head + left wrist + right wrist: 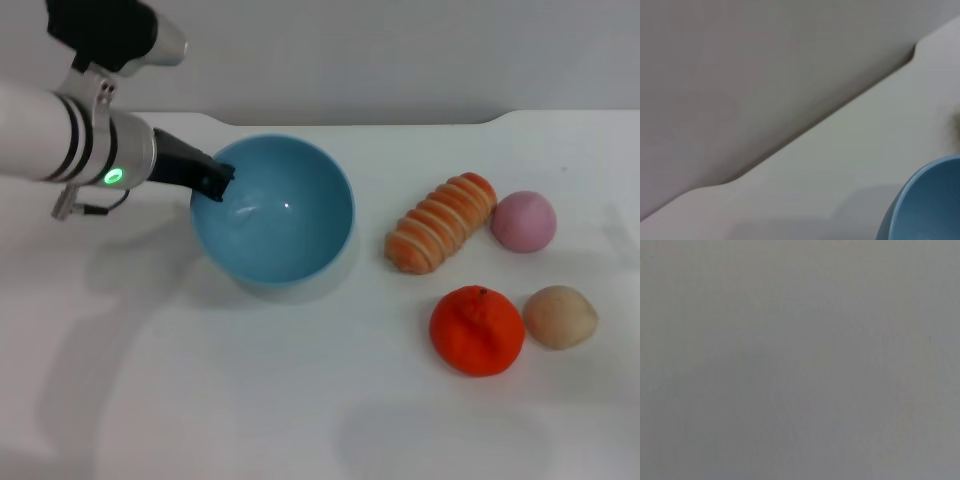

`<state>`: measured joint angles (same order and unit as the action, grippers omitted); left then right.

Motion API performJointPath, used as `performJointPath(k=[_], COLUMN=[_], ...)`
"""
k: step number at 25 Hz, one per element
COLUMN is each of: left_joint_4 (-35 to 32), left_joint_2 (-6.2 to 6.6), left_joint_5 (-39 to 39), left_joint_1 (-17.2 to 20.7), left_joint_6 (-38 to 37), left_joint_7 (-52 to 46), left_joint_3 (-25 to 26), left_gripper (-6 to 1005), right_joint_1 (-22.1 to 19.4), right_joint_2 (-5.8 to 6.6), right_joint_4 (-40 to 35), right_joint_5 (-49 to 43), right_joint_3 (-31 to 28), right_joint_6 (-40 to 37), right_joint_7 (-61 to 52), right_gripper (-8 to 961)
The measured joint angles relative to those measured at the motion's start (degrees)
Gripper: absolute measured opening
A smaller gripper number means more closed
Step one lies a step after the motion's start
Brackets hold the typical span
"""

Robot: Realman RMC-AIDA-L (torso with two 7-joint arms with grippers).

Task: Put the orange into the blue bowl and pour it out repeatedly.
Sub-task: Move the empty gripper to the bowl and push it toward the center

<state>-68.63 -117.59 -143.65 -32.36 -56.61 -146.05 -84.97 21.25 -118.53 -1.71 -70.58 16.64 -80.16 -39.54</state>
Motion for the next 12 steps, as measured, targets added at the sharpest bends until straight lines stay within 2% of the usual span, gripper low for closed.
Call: performJointPath(k=[1, 2, 4, 5, 6, 8, 12], left_joint_4=[-0.01, 0.08, 0.41, 0.54, 0.59, 0.65, 0.65], left_joint_2=[-0.04, -0.07, -0.13, -0.16, -0.17, -0.22, -0.22], left_joint_5=[-1.23, -2.23, -3.45, -4.34, -4.84, -6.74, -8.99], left_joint_1=[-1.07, -2.24, -4.37, -5.61, -6.24, -8.09, -9.35], left_joint_6=[-1.55, -3.33, -6.99, -9.46, -10.80, -14.82, -17.94], left_joint_7=[-0.22, -0.35, -0.44, -0.67, -0.87, -1.76, -2.48], left_joint_3=[0.41, 1.09, 2.69, 3.84, 4.44, 6.30, 8.24], left_gripper=[-1, -1, -1, -1, -1, -1, 0], right_joint_1=[0.23, 0.23, 0.88, 1.61, 1.61, 2.57, 4.91], right_joint_2=[0.05, 0.05, 0.10, 0.13, 0.13, 0.15, 0.16], right_joint_4=[-2.41, -2.41, -7.95, -13.98, -13.98, -21.24, -38.46], right_joint_5=[-1.78, -1.78, -6.24, -12.01, -12.01, -18.49, -35.16], right_joint_3=[0.76, 0.76, 2.47, 4.04, 4.04, 5.52, 9.12], right_joint_6=[1.54, 1.54, 4.37, 6.30, 6.30, 7.20, 7.25], right_joint_7=[-4.61, -4.61, -14.34, -23.25, -23.25, -33.25, -55.85], right_gripper=[756, 756, 756, 756, 756, 756, 756])
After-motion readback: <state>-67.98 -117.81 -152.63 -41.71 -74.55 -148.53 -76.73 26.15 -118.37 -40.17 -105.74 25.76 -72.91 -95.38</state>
